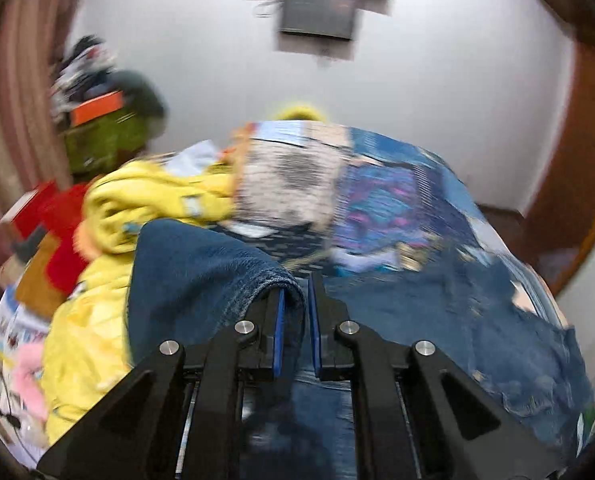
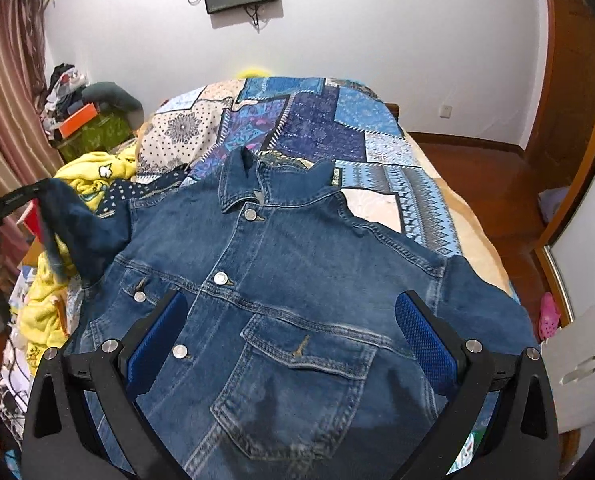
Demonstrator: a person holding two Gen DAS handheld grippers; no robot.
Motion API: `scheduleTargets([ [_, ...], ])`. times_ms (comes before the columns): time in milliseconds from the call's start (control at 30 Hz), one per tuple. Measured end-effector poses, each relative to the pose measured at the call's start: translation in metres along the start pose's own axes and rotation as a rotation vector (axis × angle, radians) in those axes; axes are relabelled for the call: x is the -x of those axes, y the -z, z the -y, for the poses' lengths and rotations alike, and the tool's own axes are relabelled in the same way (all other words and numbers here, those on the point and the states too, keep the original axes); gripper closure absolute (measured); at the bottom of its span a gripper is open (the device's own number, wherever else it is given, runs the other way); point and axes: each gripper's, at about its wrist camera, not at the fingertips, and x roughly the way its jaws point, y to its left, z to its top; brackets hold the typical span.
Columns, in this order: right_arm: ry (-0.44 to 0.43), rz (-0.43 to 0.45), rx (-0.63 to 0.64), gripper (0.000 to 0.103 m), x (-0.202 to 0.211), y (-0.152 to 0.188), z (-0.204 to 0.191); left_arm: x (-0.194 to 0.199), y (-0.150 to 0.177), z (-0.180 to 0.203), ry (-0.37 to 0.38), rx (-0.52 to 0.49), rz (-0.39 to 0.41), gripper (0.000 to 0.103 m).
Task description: Fold large clothes
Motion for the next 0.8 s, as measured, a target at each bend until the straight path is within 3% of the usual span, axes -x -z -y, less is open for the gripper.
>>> scheduleTargets([
  [333,0.039,0.011,0.002,0.0,0.018,0.025,0.018,-0.047,0.068,0.122,0.218,-0.156,-0.239,0.093],
  [500,0.049,-0.004,-0.012,0.0,0.019,0.033,0.031,-0.061,0.112,0.157,0.2,-0.231,-0.357,0.093],
  [667,0.049,0.001,-0.024,0.0,0.024,0.039,0.035,-0.061,0.13,0.16,0.213,-0.234,-0.429,0.093],
  [733,0.047,0.005,-0.024,0.0,0.025,0.039,0.034,-0.056,0.13,0.154,0.226,-0.221,-0.451,0.087],
  [800,0.044,0.008,-0.025,0.0,0.025,0.04,0.034,-0.048,0.127,0.143,0.233,-0.192,-0.445,0.068],
])
